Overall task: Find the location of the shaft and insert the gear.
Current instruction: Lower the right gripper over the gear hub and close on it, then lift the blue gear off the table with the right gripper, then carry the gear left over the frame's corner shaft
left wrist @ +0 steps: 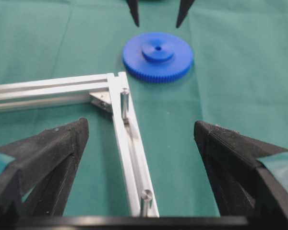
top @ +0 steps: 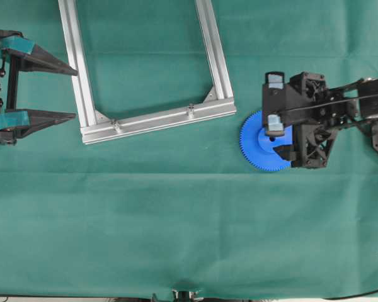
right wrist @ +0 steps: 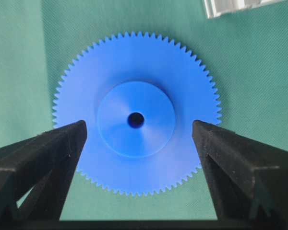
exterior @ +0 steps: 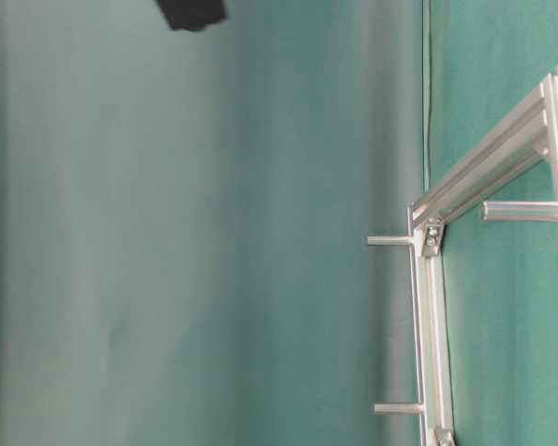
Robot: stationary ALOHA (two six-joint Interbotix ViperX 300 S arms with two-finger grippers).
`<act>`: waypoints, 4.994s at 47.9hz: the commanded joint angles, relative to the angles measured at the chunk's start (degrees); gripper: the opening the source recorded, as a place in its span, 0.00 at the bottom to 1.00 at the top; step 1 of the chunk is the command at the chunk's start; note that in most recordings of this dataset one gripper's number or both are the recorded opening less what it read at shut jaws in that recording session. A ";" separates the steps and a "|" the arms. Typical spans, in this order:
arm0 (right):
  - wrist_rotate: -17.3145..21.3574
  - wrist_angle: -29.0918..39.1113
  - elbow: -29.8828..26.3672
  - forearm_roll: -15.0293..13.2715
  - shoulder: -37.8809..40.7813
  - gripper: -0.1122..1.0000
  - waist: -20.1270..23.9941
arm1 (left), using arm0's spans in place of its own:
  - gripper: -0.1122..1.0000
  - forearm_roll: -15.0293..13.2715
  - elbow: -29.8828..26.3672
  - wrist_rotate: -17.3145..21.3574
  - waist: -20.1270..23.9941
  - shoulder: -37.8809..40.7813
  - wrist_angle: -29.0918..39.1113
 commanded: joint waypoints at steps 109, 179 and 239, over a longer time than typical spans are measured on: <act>1.93 -2.46 -0.70 0.00 4.75 0.72 0.53 | 0.98 -0.09 -1.76 -0.09 1.85 2.02 0.18; 3.34 11.43 -27.51 -8.17 12.39 0.72 -2.02 | 0.98 -0.09 -1.76 -0.18 1.93 2.02 2.99; 3.43 7.03 -31.73 -7.38 20.13 0.72 -4.31 | 0.98 -0.09 -1.67 -0.18 1.85 2.02 3.78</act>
